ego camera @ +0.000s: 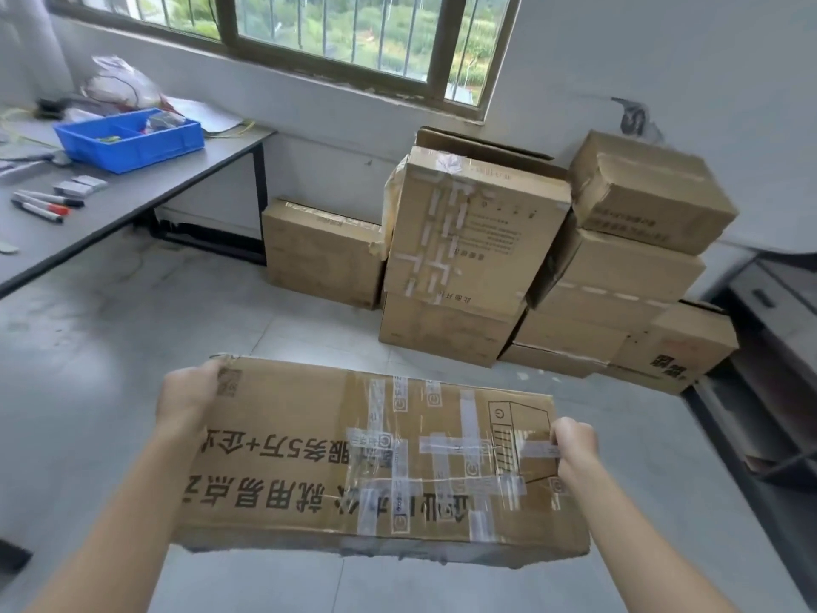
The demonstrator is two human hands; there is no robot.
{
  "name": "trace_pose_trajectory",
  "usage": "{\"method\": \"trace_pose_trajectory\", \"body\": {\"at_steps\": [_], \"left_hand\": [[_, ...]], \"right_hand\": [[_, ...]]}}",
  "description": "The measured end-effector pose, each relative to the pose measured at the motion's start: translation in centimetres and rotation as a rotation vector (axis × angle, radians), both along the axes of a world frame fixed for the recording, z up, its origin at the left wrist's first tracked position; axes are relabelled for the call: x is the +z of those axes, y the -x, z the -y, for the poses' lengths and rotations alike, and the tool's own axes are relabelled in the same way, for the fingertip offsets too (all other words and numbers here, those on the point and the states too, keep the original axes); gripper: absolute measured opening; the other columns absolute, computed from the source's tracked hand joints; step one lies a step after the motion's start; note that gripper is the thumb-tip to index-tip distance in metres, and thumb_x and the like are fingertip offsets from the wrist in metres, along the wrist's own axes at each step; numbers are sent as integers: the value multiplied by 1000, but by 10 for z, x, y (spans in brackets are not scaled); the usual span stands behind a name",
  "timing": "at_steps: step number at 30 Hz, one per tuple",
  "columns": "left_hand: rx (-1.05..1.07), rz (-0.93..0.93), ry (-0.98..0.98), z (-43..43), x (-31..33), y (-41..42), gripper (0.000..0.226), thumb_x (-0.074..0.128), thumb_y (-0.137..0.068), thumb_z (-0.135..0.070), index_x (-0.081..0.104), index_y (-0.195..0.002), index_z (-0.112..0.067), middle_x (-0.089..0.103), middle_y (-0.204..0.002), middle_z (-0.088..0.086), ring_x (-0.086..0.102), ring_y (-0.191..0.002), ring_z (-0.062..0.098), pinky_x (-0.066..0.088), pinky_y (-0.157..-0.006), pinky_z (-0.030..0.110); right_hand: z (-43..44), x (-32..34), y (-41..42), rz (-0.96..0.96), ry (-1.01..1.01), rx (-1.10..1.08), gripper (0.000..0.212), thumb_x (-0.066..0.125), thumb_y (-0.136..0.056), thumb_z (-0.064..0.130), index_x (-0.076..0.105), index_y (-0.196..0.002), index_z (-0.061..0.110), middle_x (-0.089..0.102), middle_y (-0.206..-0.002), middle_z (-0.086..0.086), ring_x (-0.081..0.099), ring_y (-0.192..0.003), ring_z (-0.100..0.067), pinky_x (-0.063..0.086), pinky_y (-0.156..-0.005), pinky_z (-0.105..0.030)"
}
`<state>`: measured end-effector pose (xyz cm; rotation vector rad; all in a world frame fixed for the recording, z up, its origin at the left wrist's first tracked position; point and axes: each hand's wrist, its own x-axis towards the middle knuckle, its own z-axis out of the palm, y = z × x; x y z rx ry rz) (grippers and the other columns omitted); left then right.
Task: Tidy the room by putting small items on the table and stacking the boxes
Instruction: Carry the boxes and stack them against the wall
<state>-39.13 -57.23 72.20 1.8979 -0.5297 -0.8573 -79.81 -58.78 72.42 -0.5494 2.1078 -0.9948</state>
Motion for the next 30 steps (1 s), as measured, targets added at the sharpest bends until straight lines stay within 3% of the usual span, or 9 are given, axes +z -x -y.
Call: {"method": "trace_pose_trajectory", "body": {"at_steps": [4,7,10,12,16,21,24,27,30], "left_hand": [[-43,20,-3,77,13,8,31,57,-86,-31,60,-84,0,59,-84,17,54,-81,32,39,-71,36],[-27,27,8,135,11,4,27,56,-89,-22,60,-85,4,56,-80,16,50,-72,28,37,-62,31],[30,41,-17,187,14,-3,27,54,-90,-18,57,-75,5,54,-79,16,46,-65,26,31,-54,29],[82,38,-33,216,15,-14,30,55,-90,-18,55,-66,1,55,-78,16,48,-69,27,35,-59,31],[198,76,-32,261,14,-45,32,60,-86,-29,62,-74,0,62,-90,24,60,-89,39,48,-80,47],[361,68,31,315,5,-90,39,60,-74,-41,65,-86,-3,64,-99,23,59,-95,40,48,-83,48],[441,0,110,359,4,-123,30,61,-79,-31,66,-92,-4,61,-94,19,56,-87,33,45,-73,42],[489,-83,150,412,-3,-163,15,59,-87,-18,58,-75,-8,53,-78,13,47,-74,28,34,-55,33],[481,-115,141,466,-6,-201,12,57,-88,-18,57,-82,-7,53,-85,15,47,-73,27,34,-57,33]], "right_hand": [[80,4,4,27,-5,41,29,35,-83,-12,29,-62,7,36,-72,-8,32,-60,-20,22,-54,-30],[151,1,-3,56,-22,116,21,32,-85,-12,33,-70,1,38,-87,-9,38,-67,-22,23,-51,-28],[224,-6,-14,65,-53,192,31,31,-87,-11,31,-62,6,38,-76,-9,36,-66,-23,22,-52,-30],[268,-9,-27,79,-82,245,27,31,-87,-10,34,-64,4,38,-75,-8,37,-73,-24,24,-56,-31],[350,-11,-64,72,-88,316,27,32,-85,-10,34,-63,6,37,-69,-9,32,-60,-20,24,-56,-31],[445,-23,-123,84,-68,383,32,33,-87,-10,33,-59,6,36,-63,-7,32,-57,-21,21,-53,-32],[506,-37,-166,76,-54,422,26,33,-85,-7,37,-63,6,40,-68,-10,35,-61,-21,27,-59,-31],[563,-39,-211,90,-31,434,21,33,-86,-3,40,-68,6,42,-70,-10,38,-64,-21,29,-61,-30],[618,-39,-247,63,-34,425,21,35,-84,-3,38,-66,8,42,-69,-10,40,-68,-23,30,-64,-31]]}}
